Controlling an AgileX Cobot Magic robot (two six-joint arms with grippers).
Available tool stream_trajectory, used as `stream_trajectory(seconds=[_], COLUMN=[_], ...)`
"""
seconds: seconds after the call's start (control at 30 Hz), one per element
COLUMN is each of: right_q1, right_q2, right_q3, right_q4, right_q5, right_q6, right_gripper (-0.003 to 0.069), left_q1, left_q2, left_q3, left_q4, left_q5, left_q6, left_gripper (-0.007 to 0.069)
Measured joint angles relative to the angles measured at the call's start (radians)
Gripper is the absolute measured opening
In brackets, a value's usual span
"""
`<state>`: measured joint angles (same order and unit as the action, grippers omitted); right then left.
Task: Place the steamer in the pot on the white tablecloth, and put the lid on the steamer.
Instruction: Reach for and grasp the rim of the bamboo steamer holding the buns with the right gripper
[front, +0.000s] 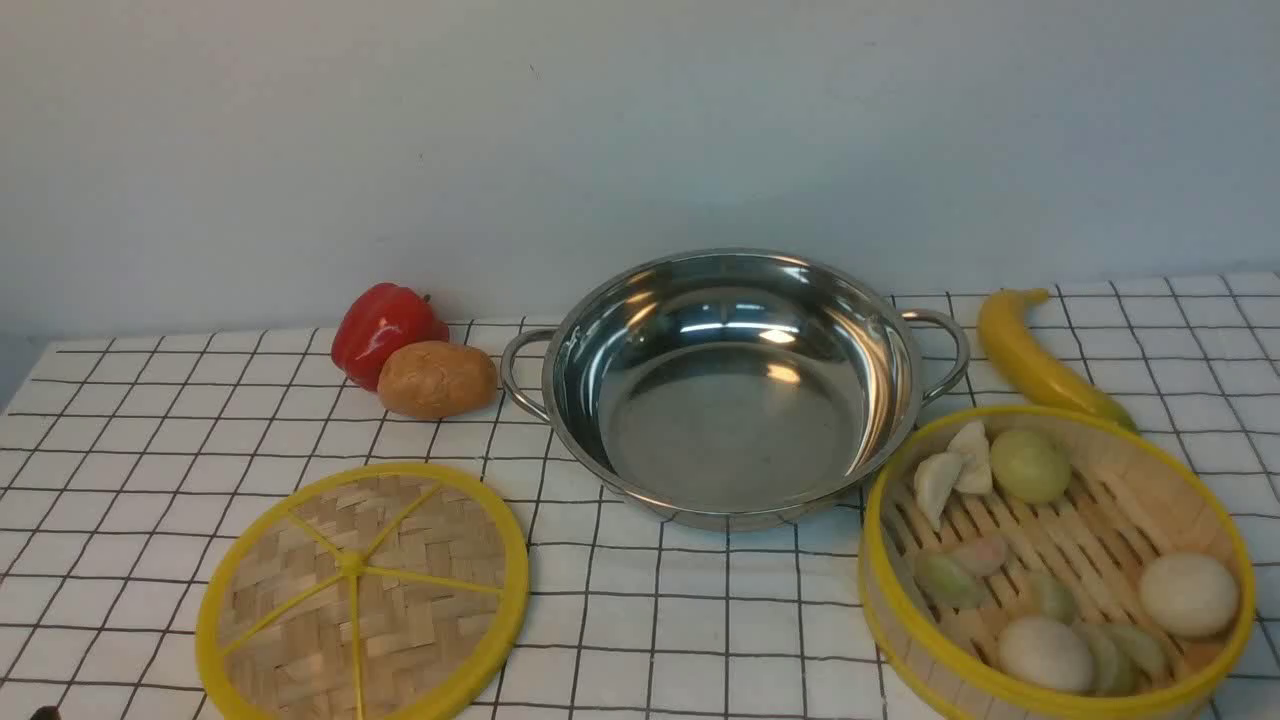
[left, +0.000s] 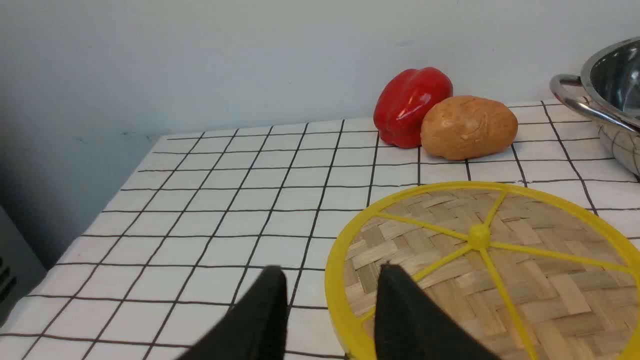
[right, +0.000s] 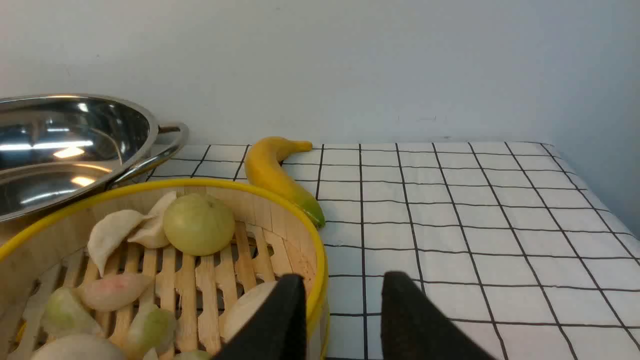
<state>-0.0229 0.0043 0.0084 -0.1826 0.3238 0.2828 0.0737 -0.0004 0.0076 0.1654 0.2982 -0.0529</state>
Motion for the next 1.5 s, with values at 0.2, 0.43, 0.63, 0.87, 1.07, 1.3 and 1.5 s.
stream_trajectory(seconds=[0.2,0.43,0.63,0.87,1.07,1.3,1.5], right_q1=[0.0,0.0,0.0,0.0,0.0,0.0,0.0], right_q2=[0.0,0.0,0.0,0.0,0.0,0.0,0.0], right_q3=[0.0,0.0,0.0,0.0,0.0,0.0,0.0], right_q4=[0.0,0.0,0.0,0.0,0.0,-0.042,-0.047], right_q5=[0.0,0.0,0.0,0.0,0.0,0.0,-0.001], right_q6=[0.0,0.0,0.0,0.0,0.0,0.0,0.0], right_gripper=[0.024,0.024,0.024,0.024,0.024,0.024,0.024], left_q1=[0.0,0.0,0.0,0.0,0.0,0.0,0.0], left_q2=[0.0,0.0,0.0,0.0,0.0,0.0,0.0], left_q3=[0.0,0.0,0.0,0.0,0.0,0.0,0.0], left_q4=[0.0,0.0,0.0,0.0,0.0,0.014,-0.109], left_q5=[0.0,0.0,0.0,0.0,0.0,0.0,0.0], left_q6=[0.0,0.0,0.0,0.0,0.0,0.002,-0.087], left_gripper=[0.0243,0.0243,0.0243,0.0243,0.0243,0.0243,0.0243])
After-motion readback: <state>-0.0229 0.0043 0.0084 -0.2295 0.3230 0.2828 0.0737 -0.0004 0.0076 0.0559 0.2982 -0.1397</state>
